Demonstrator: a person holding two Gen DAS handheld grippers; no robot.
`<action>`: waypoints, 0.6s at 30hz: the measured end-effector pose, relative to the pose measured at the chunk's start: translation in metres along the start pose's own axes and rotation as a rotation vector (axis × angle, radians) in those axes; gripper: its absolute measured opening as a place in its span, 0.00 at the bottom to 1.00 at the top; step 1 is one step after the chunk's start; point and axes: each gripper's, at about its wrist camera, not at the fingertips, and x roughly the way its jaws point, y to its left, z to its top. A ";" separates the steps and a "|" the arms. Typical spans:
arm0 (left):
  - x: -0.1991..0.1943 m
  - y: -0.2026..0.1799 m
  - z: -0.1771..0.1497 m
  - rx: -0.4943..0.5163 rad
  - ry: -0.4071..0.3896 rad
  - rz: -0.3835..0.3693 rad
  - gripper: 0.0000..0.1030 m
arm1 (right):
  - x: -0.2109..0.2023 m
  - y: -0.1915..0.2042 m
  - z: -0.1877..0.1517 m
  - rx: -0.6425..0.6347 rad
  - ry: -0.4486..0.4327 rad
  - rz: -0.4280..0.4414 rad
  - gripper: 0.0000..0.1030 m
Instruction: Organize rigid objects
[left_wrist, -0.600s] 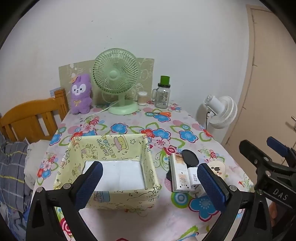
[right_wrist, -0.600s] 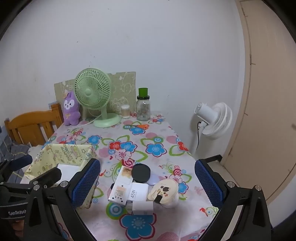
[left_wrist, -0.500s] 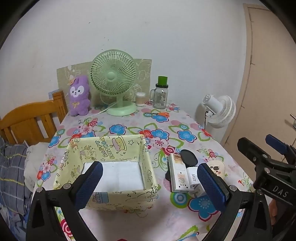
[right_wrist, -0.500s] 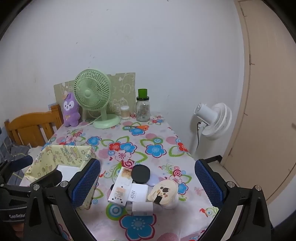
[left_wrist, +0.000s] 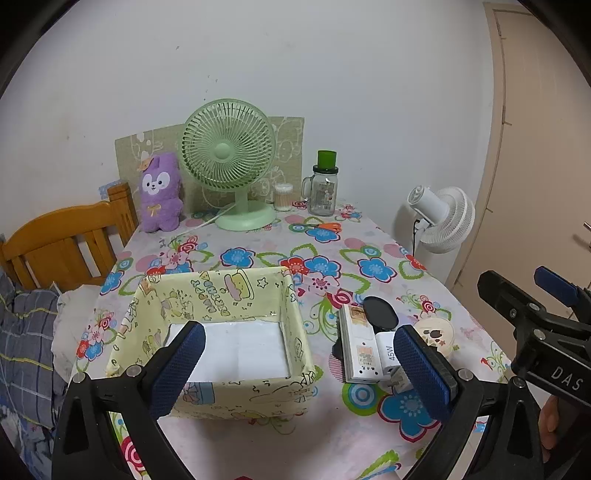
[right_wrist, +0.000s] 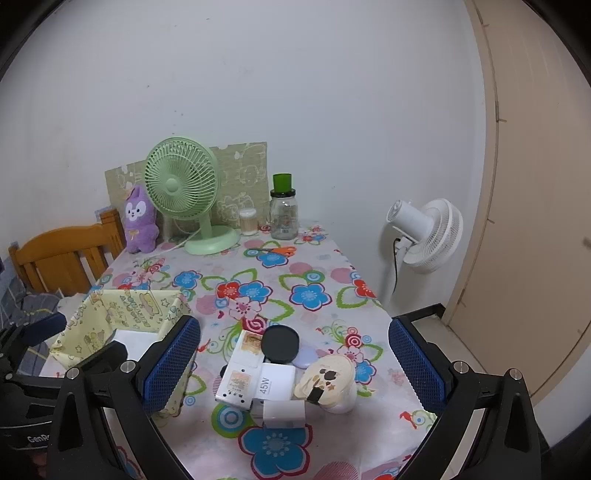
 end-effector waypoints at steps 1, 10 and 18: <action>0.000 0.000 0.000 -0.001 0.000 0.002 1.00 | 0.000 0.001 0.000 -0.001 0.000 -0.001 1.00; 0.002 0.001 0.000 -0.012 0.010 0.004 1.00 | 0.001 0.002 0.000 0.000 0.000 -0.002 1.00; 0.003 -0.001 0.000 0.002 0.014 0.008 1.00 | 0.003 0.000 0.002 0.008 0.014 -0.007 1.00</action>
